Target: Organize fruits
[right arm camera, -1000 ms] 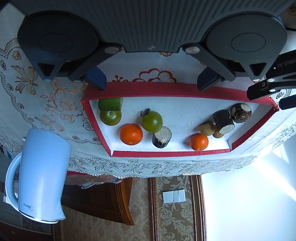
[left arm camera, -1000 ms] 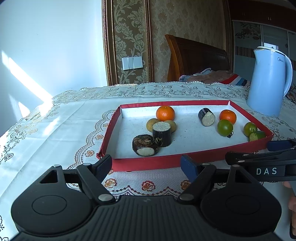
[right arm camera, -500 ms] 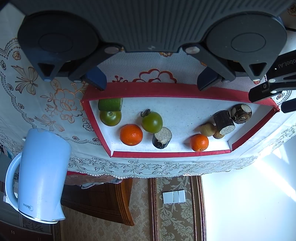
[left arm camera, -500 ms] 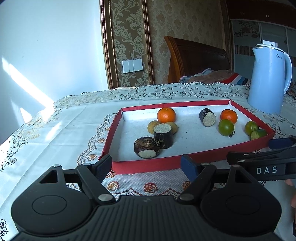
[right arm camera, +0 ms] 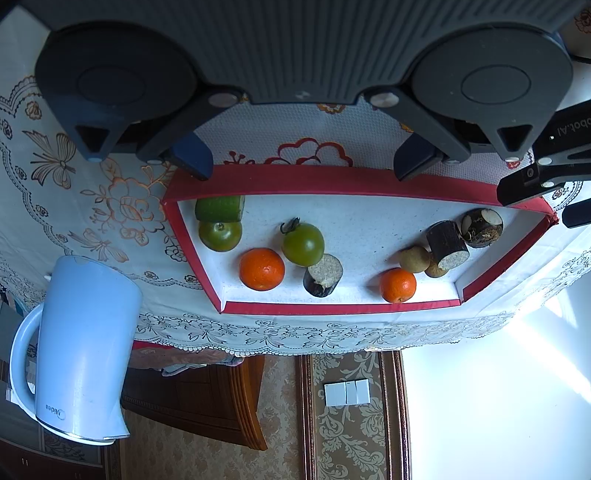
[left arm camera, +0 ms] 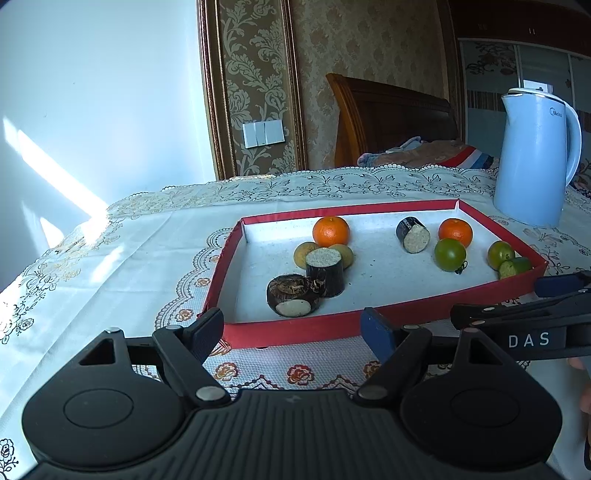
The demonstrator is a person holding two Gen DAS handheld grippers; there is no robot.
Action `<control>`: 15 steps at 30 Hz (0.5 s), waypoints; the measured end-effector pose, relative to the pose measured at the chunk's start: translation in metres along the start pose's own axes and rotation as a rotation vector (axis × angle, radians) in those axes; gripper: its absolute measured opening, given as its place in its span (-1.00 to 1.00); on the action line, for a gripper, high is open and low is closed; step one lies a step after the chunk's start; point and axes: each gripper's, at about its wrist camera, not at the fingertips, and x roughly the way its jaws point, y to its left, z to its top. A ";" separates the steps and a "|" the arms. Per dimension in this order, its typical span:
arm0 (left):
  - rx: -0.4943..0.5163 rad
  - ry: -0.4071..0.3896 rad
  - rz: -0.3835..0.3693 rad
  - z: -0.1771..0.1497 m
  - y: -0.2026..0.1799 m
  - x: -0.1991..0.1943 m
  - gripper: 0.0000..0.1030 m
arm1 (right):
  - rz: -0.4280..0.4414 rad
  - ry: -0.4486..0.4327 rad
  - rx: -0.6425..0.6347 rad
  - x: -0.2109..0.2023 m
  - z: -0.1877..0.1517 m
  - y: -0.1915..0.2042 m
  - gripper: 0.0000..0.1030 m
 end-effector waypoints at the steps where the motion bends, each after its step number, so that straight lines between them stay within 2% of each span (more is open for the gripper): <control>1: 0.002 -0.003 0.002 0.000 0.000 0.000 0.58 | 0.000 0.000 0.000 0.000 0.000 0.000 1.00; 15: 0.012 -0.017 0.010 -0.002 0.003 -0.004 0.58 | -0.001 -0.002 -0.003 0.000 0.000 0.001 1.00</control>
